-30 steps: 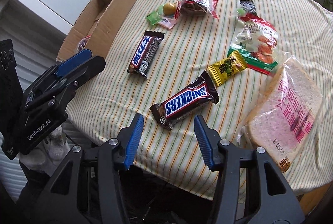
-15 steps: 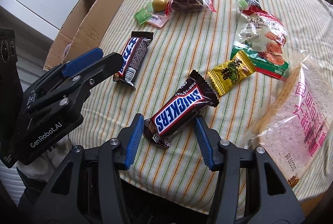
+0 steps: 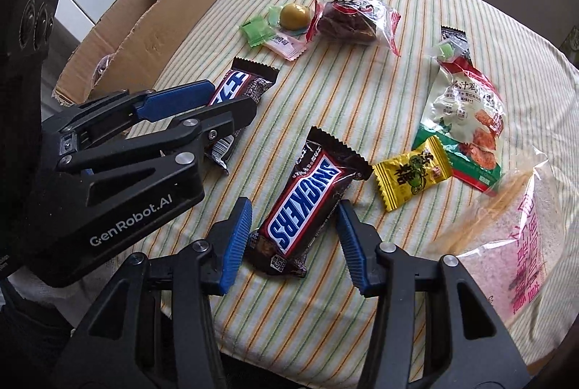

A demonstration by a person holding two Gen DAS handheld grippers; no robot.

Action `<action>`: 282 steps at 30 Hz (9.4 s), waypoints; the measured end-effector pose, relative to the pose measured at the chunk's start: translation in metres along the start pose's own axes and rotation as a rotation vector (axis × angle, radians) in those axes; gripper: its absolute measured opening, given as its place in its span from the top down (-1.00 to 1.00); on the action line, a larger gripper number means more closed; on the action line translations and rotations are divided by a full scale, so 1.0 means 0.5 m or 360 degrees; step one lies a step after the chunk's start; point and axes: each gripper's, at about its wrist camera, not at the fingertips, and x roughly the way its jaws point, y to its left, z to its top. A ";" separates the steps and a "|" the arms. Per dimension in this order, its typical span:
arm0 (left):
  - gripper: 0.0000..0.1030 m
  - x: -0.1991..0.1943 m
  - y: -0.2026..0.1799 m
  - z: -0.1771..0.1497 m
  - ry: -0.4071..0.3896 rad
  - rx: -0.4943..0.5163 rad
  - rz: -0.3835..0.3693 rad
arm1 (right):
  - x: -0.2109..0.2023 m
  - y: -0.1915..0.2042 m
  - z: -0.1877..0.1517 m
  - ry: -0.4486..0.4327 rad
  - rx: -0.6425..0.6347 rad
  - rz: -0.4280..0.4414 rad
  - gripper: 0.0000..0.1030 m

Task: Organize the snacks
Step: 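Grasp the white-and-blue candy bar with the left gripper while the right gripper grasps the Snickers bar, then carry both bars into the cardboard box and open both grippers, then withdraw both grippers from the box back over the remaining snacks, then grasp the yellow candy with the left gripper while the right gripper approaches the red snack pouch, then carry the yellow candy and red pouch into the cardboard box and open both grippers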

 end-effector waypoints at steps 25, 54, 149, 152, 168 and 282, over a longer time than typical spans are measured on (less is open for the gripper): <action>0.47 -0.035 0.008 -0.016 -0.0051 -0.0017 -0.0023 | -0.030 -0.033 -0.031 -0.0055 0.0028 0.0060 0.34; 0.47 -0.187 0.059 -0.003 -0.0294 -0.0084 0.0027 | -0.182 0.006 0.054 -0.0369 -0.0076 0.0122 0.35; 0.32 -0.160 0.023 0.027 -0.0259 -0.0082 0.0011 | -0.223 -0.198 0.127 -0.0403 -0.0116 -0.0069 -0.43; 0.32 -0.150 -0.004 0.026 -0.0234 -0.0047 -0.0020 | -0.211 -0.233 0.111 -0.0355 -0.0051 -0.0064 -0.43; 0.17 -0.060 -0.162 0.016 -0.0052 0.0350 -0.0228 | -0.086 -0.312 0.116 0.0022 0.0274 0.0054 -0.43; 0.50 -0.202 0.135 0.034 -0.0302 -0.0051 0.0180 | -0.185 0.005 0.278 -0.0372 -0.0279 0.0130 0.52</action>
